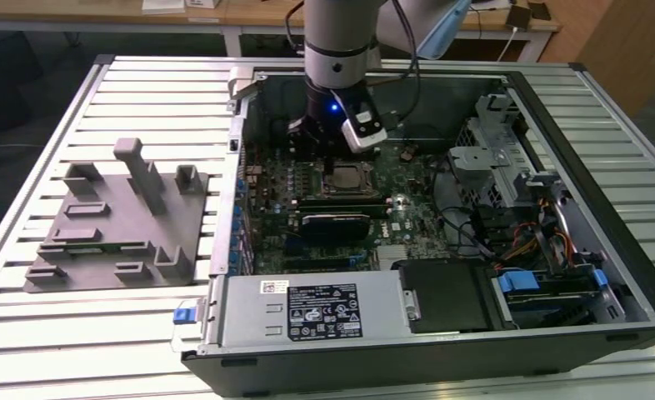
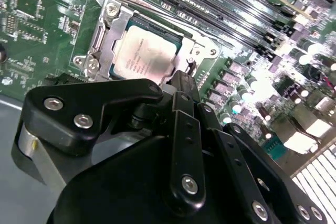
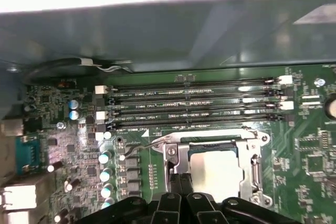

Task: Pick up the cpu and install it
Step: 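Close the cpu cover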

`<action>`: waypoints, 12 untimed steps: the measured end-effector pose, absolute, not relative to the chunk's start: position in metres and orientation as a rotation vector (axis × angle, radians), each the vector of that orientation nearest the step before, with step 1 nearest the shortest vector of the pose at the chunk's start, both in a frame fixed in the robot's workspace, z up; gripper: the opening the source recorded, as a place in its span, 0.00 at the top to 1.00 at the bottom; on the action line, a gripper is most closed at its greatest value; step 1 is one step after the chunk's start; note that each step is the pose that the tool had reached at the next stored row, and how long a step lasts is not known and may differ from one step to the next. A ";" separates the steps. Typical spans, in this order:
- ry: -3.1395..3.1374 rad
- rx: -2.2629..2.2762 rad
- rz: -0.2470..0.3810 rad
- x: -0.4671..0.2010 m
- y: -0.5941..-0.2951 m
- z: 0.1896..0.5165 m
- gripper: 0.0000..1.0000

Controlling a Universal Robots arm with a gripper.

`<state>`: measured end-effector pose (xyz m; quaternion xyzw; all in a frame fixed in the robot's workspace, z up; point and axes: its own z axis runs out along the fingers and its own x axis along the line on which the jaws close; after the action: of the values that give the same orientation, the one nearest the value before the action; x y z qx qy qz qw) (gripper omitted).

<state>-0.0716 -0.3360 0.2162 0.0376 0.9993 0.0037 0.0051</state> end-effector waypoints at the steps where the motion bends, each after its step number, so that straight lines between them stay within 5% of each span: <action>1: 3.129 0.118 0.011 -0.072 -0.336 0.219 0.89; 12: 3.126 0.117 0.012 -0.071 -0.336 0.236 0.89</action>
<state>-0.0715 -0.3360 0.2358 0.0375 0.9993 0.0038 0.0065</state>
